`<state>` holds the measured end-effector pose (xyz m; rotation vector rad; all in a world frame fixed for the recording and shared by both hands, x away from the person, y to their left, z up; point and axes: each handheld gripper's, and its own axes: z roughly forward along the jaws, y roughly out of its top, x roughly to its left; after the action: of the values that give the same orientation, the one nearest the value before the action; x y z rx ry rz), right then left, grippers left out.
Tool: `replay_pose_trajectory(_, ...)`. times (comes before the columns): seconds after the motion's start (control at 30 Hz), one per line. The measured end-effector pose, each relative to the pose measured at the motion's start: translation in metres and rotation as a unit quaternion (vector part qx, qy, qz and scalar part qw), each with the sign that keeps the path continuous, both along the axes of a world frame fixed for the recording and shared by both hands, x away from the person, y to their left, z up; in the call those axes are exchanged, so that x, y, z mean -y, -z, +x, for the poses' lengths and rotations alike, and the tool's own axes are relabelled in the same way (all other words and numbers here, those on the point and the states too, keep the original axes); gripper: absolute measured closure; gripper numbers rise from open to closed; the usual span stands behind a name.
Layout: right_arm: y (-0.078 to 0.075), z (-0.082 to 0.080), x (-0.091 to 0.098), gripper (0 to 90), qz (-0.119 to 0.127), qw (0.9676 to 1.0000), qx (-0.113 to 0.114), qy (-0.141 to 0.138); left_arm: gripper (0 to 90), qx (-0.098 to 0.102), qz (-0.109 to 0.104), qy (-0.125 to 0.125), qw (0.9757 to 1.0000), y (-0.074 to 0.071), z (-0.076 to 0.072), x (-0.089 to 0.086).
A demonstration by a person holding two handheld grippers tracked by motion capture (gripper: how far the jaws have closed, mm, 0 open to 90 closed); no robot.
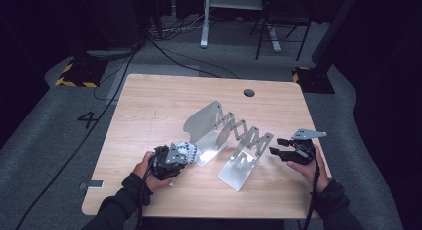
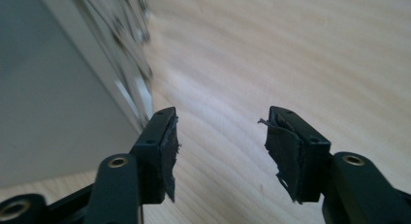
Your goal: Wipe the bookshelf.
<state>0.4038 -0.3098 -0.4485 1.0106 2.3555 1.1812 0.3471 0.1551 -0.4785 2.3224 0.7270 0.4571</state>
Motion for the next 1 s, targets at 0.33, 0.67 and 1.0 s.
replay_pose_trajectory(0.33, -0.081, -0.014, -0.004, 49.6, 0.039, 0.9961, 0.077, -0.018, 41.8, 0.002, 0.002, -0.033, 0.9994, 0.006, -0.006, -0.022)
replay_pose_trajectory(0.67, -0.107, -0.013, -0.036, 48.3, 0.035, 0.9936, 0.075, -0.077, 33.8, -0.018, -0.002, -0.033, 0.9993, 0.016, -0.004, -0.025)
replay_pose_trajectory(1.0, -0.102, -0.003, -0.069, 50.2, -0.018, 0.9931, 0.036, -0.110, 30.4, -0.043, -0.041, -0.037, 0.9975, 0.021, 0.003, -0.033)
